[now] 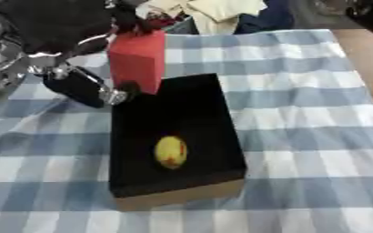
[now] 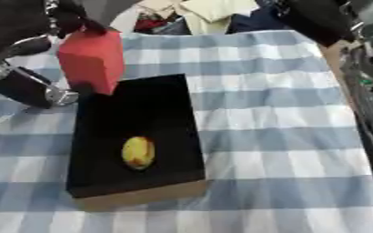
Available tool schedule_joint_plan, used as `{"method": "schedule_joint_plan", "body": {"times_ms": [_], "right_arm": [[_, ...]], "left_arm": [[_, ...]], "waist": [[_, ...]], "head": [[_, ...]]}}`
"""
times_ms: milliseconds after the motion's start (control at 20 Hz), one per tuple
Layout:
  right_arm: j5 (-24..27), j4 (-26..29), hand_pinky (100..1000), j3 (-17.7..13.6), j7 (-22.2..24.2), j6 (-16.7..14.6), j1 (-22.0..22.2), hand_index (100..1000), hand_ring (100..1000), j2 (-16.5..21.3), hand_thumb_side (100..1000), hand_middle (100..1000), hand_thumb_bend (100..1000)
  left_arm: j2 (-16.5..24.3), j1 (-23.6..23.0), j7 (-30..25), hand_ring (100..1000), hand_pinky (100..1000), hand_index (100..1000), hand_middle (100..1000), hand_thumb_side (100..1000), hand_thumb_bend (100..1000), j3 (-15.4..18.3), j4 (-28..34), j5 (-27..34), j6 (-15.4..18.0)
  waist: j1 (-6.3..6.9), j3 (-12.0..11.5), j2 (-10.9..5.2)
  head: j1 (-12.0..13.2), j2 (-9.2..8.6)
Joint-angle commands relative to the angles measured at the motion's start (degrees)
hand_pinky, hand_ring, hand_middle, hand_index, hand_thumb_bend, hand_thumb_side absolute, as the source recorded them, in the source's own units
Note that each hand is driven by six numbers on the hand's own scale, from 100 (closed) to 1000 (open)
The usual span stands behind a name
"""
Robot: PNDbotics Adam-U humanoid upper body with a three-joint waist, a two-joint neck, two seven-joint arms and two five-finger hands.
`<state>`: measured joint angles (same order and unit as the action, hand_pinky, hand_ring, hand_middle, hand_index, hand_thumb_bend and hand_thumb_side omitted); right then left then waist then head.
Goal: Pick up objects on the table and place them in the box.
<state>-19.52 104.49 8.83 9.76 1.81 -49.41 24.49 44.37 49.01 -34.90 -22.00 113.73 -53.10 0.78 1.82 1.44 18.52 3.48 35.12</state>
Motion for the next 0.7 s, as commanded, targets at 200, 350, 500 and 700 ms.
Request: {"method": "schedule_joint_plan", "body": {"times_ms": [200, 350, 500, 700], "right_arm": [[-0.1, 1.1, 856, -0.7, 0.0, 0.0, -0.8, 798, 815, 0.3, 839, 716, 100], [-0.1, 1.1, 856, -0.8, 0.0, 0.0, -0.7, 798, 815, 0.2, 841, 716, 100], [-0.1, 1.2, 856, -0.8, 0.0, 0.0, -0.8, 798, 815, 0.1, 839, 716, 100], [-0.1, 1.2, 857, -0.9, 0.0, 0.1, -0.8, 799, 815, 0.0, 843, 716, 100]], "left_arm": [[-0.4, 0.5, 0.7, 554, 577, 636, 331, 190, 100, -1.8, 0.9, -0.8, 2.2], [-1.1, -0.5, 1.0, 548, 562, 630, 328, 215, 100, -2.3, 0.9, -0.6, 2.1], [-2.1, -1.4, 1.2, 543, 546, 626, 328, 251, 100, -3.2, 0.9, 0.4, 1.6], [-3.7, -2.3, 0.5, 538, 535, 622, 324, 296, 100, -4.4, 0.9, 0.8, 1.0]], "waist": [[-0.05, 0.1, -1.11], [-0.13, 0.1, -1.07], [-0.28, 0.3, -1.0], [-0.39, 0.4, -0.88]], "head": [[0.4, -0.58], [0.5, -0.76], [0.7, -1.02], [0.9, -1.2]]}}
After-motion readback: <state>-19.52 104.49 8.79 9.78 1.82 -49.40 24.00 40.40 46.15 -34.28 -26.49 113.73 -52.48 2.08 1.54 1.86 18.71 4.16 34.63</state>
